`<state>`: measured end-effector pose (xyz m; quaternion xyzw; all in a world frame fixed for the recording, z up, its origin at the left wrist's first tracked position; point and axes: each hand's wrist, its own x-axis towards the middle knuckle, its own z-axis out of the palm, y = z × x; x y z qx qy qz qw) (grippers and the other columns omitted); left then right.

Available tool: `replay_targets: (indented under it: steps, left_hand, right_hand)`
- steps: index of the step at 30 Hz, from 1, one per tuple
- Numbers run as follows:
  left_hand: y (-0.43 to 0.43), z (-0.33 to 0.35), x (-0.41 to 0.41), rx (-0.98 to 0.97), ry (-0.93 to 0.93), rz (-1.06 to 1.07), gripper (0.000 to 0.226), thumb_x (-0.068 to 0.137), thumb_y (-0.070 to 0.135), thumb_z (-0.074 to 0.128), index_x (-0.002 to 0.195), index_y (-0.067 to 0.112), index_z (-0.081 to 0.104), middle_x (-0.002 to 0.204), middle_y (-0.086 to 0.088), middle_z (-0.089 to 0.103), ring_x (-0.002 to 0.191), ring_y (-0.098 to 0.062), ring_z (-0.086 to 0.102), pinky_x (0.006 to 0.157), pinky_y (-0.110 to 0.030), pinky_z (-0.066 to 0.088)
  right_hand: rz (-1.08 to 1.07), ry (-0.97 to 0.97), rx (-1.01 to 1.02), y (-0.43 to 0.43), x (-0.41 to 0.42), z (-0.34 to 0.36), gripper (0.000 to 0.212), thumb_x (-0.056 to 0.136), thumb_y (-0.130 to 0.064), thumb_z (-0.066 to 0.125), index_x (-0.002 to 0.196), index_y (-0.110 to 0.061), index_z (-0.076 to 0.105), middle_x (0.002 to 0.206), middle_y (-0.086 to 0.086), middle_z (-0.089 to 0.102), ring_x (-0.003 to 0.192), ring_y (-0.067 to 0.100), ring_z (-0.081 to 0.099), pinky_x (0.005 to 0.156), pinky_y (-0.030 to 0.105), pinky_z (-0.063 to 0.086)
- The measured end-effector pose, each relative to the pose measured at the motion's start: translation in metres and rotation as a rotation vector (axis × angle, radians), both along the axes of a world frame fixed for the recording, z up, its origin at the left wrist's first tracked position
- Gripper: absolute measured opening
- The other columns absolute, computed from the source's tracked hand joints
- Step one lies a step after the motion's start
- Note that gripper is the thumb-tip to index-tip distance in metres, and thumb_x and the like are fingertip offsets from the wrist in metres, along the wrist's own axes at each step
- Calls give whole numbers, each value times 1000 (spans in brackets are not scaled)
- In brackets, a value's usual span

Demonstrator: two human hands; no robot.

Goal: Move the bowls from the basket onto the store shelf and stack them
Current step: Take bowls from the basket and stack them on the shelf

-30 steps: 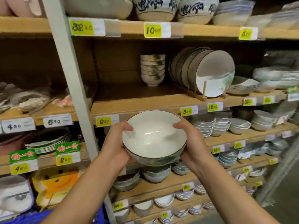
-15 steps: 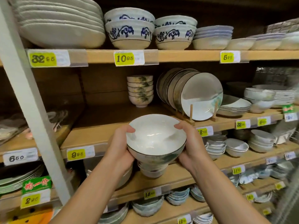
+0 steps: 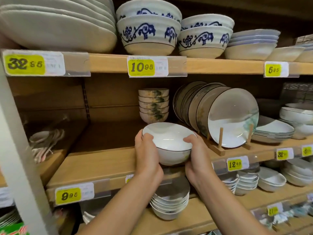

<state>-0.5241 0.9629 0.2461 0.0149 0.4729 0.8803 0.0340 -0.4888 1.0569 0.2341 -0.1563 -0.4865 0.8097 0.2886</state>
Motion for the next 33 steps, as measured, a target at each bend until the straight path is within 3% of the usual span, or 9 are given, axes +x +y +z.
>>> replay_targets:
  steps: [4, 9, 13, 16, 21, 24, 27, 29, 33]
  left_hand:
    - [11, -6, -10, -17, 35, 24, 43, 92, 15, 40, 132, 28, 49, 106, 2, 65, 92, -12, 62, 51, -16, 51]
    - [20, -9, -26, -104, 16, 13, 51, 93, 12, 40, 142, 26, 38, 115, -3, 61, 98, -16, 59, 68, -29, 48]
    - [24, -14, -27, -145, 4, 13, 49, 92, 6, 42, 138, 23, 39, 113, -6, 62, 102, -19, 59, 87, -36, 51]
    - [22, -14, -31, -188, -6, 10, 46, 90, 5, 46, 132, 22, 41, 110, -5, 61, 102, -19, 58, 95, -40, 49]
    - [11, -9, -47, -252, -49, -22, 37, 87, 8, 50, 123, 15, 46, 111, -9, 62, 99, -21, 60, 81, -36, 52]
    - [4, -1, -63, -214, -106, -60, 25, 84, 1, 48, 103, 6, 63, 107, -18, 70, 100, -32, 66, 93, -46, 53]
    - [-2, 1, -79, -243, -153, -89, 33, 81, -5, 44, 59, 12, 62, 75, -13, 69, 76, -28, 65, 74, -38, 55]
    - [-3, 0, -85, -270, -159, -93, 29, 80, -8, 42, 66, 9, 61, 76, -14, 67, 74, -28, 65, 65, -35, 54]
    - [2, -4, -88, -304, -141, -21, 30, 77, -10, 41, 96, 1, 62, 92, -18, 67, 83, -30, 64, 71, -37, 55]
  right_hand:
    - [-31, -21, 29, 13, -18, 1, 50, 77, -5, 48, 122, -24, 58, 114, 5, 63, 105, 25, 59, 86, 42, 54]
    - [2, -78, 34, 35, -42, 0, 55, 74, -2, 44, 123, -22, 59, 114, 5, 65, 108, 27, 59, 95, 47, 51]
    - [88, -87, 18, 48, -51, -3, 38, 68, -2, 43, 85, -21, 72, 84, 3, 75, 91, 25, 66, 70, 34, 54]
    - [131, -103, 5, 58, -56, -3, 28, 69, -1, 43, 77, -14, 67, 74, 2, 73, 83, 24, 65, 62, 29, 51]
    - [196, -149, -77, 71, -67, 1, 44, 70, 2, 45, 111, 13, 53, 110, 27, 65, 93, 36, 60, 91, 49, 49]
    - [281, -184, -94, 77, -71, 6, 54, 62, 3, 45, 114, 6, 61, 113, 27, 66, 106, 42, 62, 96, 52, 49]
    - [476, -239, -102, 84, -76, 15, 60, 63, 4, 42, 122, 6, 57, 123, 29, 61, 114, 44, 58, 100, 53, 45]
    - [526, -275, -80, 87, -81, 19, 52, 73, 6, 39, 122, 5, 56, 124, 29, 59, 114, 43, 57, 96, 52, 47]
    - [420, -202, -48, 89, -85, 9, 31, 77, 4, 49, 103, -1, 64, 111, 22, 68, 106, 37, 64, 95, 49, 50]
